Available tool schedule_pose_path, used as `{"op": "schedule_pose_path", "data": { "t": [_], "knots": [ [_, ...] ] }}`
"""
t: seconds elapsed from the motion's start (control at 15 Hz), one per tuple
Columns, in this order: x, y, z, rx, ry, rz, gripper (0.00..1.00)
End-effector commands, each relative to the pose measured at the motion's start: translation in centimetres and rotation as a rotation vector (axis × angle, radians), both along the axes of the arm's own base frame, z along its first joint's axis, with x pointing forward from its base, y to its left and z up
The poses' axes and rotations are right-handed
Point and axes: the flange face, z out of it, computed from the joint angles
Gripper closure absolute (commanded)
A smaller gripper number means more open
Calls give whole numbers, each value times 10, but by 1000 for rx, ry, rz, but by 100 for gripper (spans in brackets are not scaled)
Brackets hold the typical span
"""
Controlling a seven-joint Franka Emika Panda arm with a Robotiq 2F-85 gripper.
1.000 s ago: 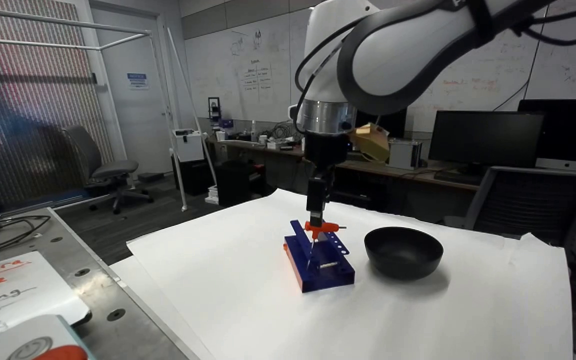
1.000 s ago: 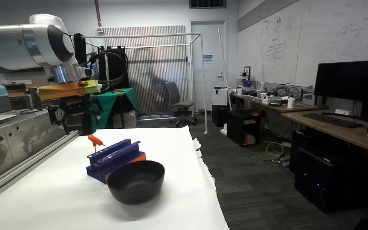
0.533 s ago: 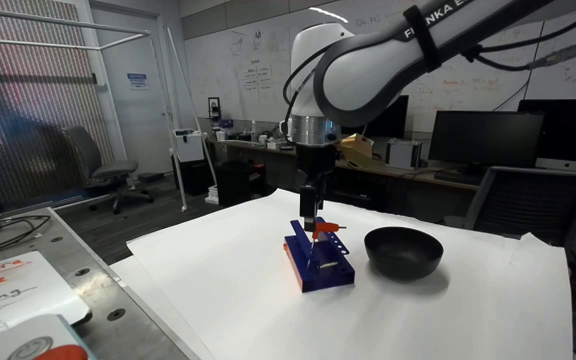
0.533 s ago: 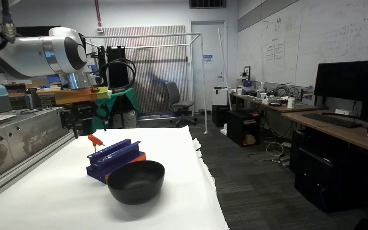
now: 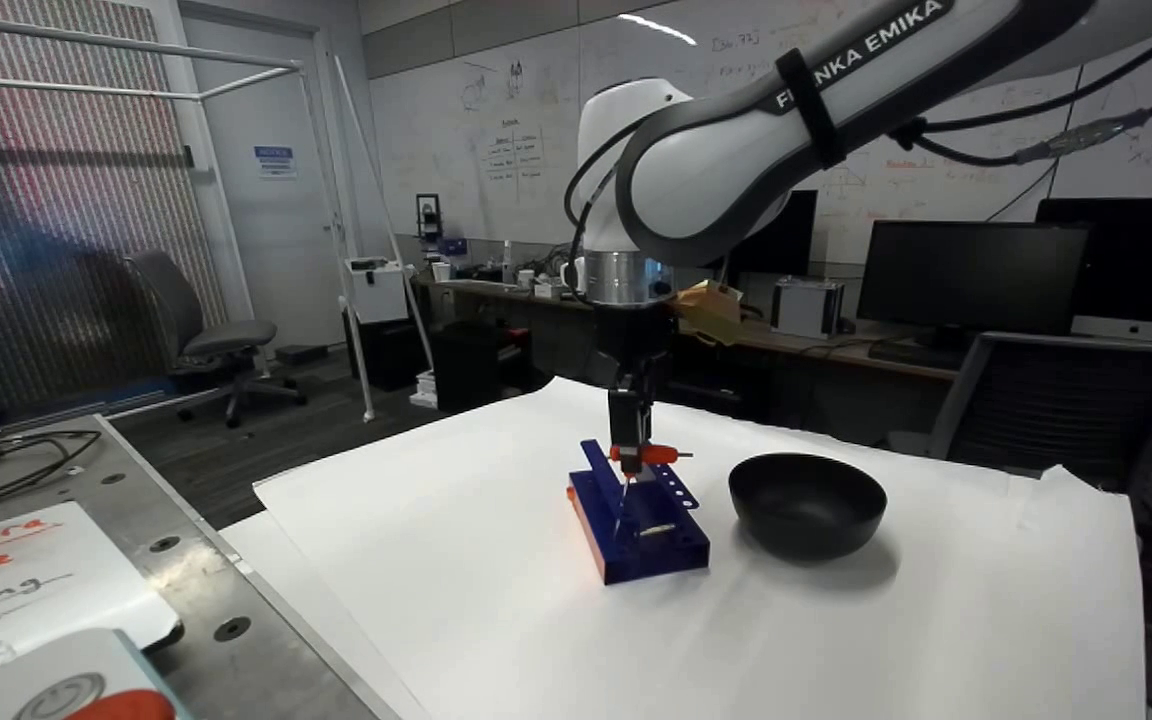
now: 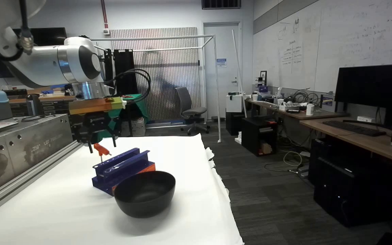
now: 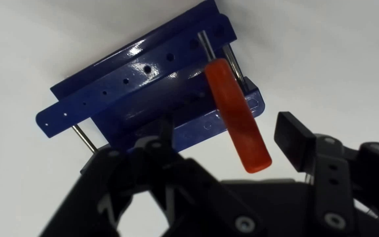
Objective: Pick up the orange object and put it in the bowl
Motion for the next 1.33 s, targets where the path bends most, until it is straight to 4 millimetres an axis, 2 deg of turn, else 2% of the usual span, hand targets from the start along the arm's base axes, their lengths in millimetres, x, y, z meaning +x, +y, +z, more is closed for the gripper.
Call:
{"op": "schedule_pose_path", "data": {
  "t": [0.0,0.27,0.4,0.6,0.93,1.07,1.2,1.27],
  "knots": [
    [3,-1,7,27,30,39,54],
    [-5,-1,12,64,62,86,85],
    [-11,-1,19,92,75,117,94],
    [-26,-5,50,116,69,148,90],
    [-64,-25,125,61,-35,37,90],
    [-79,-30,133,-19,-65,-48,90],
    [-92,-42,131,-116,-64,-117,91],
    [-98,-48,124,-157,-61,-157,91]
  ]
}}
